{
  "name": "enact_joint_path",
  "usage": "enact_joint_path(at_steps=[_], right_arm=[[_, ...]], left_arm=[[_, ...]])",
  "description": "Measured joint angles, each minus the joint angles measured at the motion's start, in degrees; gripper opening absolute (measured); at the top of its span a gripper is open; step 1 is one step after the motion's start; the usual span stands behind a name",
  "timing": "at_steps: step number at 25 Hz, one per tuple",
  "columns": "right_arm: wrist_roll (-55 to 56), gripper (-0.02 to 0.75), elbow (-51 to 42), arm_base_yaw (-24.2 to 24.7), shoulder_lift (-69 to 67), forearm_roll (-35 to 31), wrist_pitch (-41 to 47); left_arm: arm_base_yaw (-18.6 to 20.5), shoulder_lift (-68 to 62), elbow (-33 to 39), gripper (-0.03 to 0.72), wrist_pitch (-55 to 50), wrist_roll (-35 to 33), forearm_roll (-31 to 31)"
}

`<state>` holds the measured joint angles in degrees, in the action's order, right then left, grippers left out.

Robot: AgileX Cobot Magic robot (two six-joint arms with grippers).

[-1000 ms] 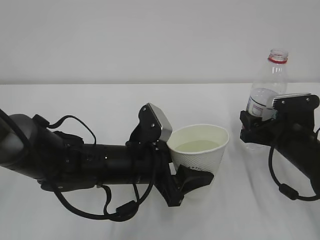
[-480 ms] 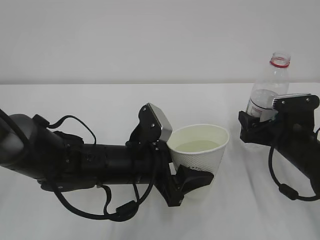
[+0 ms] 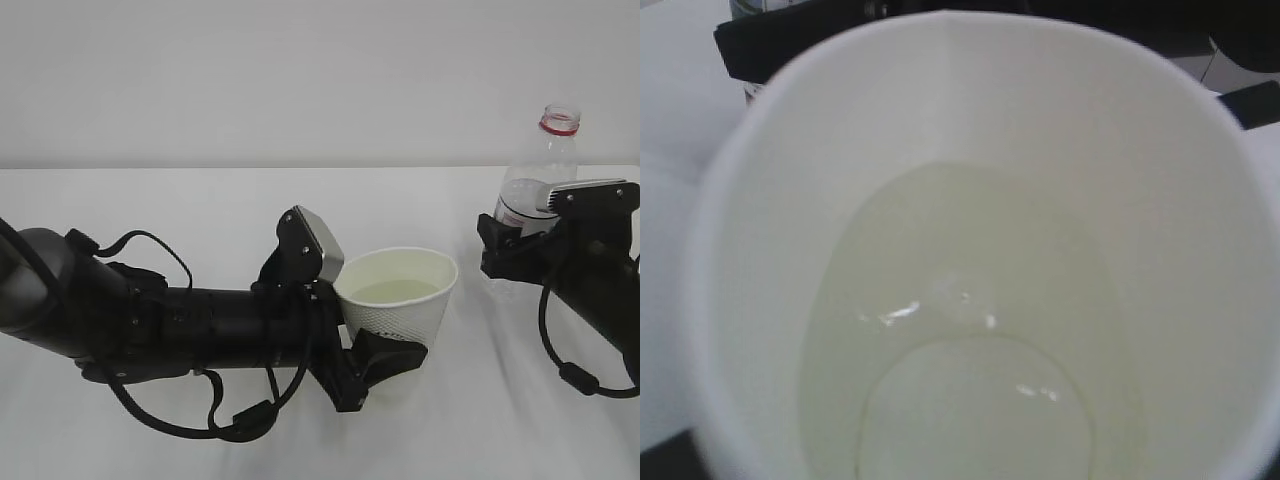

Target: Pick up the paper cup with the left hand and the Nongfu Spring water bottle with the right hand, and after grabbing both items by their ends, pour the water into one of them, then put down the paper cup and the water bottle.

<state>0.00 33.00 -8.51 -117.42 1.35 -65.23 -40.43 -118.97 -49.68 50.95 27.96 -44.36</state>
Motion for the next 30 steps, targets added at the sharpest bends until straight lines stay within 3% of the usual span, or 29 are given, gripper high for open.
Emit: enact_joint_path(at_steps=[22, 30], right_arm=[[0.8, 0.607, -11.0, 0.0, 9.3, 1.0, -0.1], [0.8, 0.673, -11.4, 0.0, 9.3, 2.1, -0.3]], left_arm=[[0.0, 0.0, 0.0, 0.492, -0.1, 0.0, 2.9], [0.0, 0.0, 0.0, 0.492, -0.1, 0.0, 2.9]])
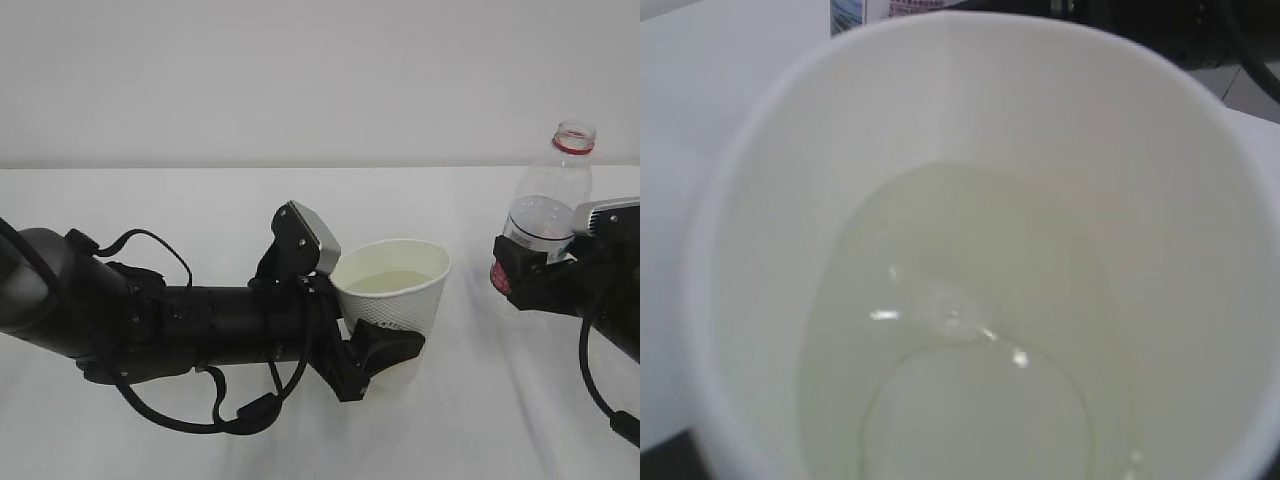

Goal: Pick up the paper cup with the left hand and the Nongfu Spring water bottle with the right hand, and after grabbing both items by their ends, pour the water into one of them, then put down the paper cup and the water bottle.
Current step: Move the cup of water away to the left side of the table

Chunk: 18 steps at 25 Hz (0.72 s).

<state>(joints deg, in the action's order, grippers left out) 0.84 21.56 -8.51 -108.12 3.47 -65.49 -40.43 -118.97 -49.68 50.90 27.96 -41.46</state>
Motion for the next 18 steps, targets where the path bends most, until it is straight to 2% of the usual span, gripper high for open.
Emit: enact_joint_path(at_steps=[9, 18], right_arm=[[0.0, 0.674, -7.6, 0.0, 1.2, 0.3, -0.1], [0.0, 0.671, -12.8, 0.0, 9.6, 0.5, -0.1]], left_arm=[[0.0, 0.0, 0.0, 0.492, 0.0, 0.0, 0.0], [0.0, 0.0, 0.0, 0.492, 0.0, 0.0, 0.0]])
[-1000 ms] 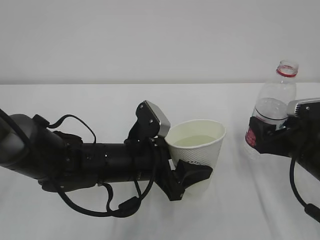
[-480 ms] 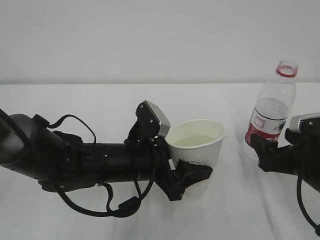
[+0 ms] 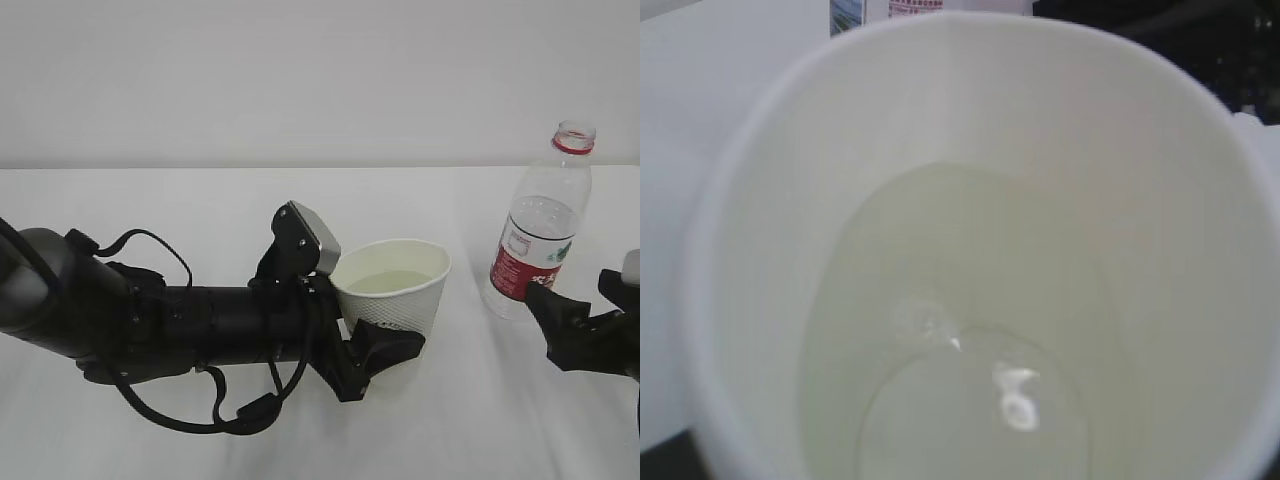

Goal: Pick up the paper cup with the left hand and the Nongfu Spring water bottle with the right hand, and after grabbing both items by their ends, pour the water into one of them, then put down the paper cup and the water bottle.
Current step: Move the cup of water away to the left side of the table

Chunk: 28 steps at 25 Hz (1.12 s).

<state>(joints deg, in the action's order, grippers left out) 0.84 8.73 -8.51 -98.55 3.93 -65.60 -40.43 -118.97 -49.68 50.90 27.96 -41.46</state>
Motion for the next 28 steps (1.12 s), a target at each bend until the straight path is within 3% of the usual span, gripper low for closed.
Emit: enact_joint_path(at_steps=[12, 17, 22, 28], right_arm=[[2.2, 0.661, -2.9, 0.0, 9.5, 0.1, 0.0], [2.2, 0.649, -2.9, 0.0, 9.6, 0.1, 0.0], [2.2, 0.644, -2.9, 0.0, 9.7, 0.1, 0.0], [2.2, 0.641, -2.9, 0.0, 9.7, 0.1, 0.0]], left_arm=[[0.0, 0.0, 0.0, 0.492, 0.0, 0.0, 1.3], [0.0, 0.0, 0.0, 0.492, 0.3, -0.4, 7.0], [0.0, 0.0, 0.0, 0.492, 2.8, -10.0, 13.5], [0.0, 0.0, 0.0, 0.492, 3.7, -14.7, 24.1]])
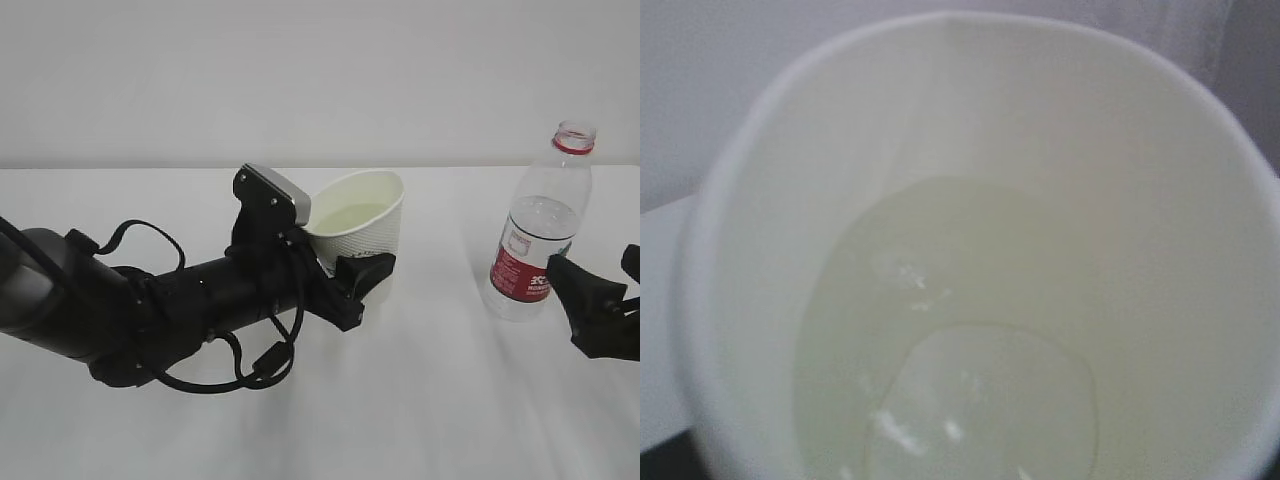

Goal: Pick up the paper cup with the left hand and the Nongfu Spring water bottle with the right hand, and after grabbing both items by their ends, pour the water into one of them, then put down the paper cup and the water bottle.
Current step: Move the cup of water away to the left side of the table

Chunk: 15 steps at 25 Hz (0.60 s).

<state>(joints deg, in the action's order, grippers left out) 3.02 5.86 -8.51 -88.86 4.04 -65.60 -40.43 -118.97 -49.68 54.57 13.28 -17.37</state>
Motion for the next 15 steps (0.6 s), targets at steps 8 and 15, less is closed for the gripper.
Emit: enact_joint_path(at_steps=[8, 15], right_arm=[[0.0, 0.629, 0.0, 0.0, 0.0, 0.0, 0.0], [0.0, 0.627, 0.0, 0.0, 0.0, 0.0, 0.0]], left_arm=[[0.1, 0.0, 0.0, 0.492, 1.2, -1.7, 7.2], [2.5, 0.0, 0.0, 0.492, 1.3, -3.2, 9.5]])
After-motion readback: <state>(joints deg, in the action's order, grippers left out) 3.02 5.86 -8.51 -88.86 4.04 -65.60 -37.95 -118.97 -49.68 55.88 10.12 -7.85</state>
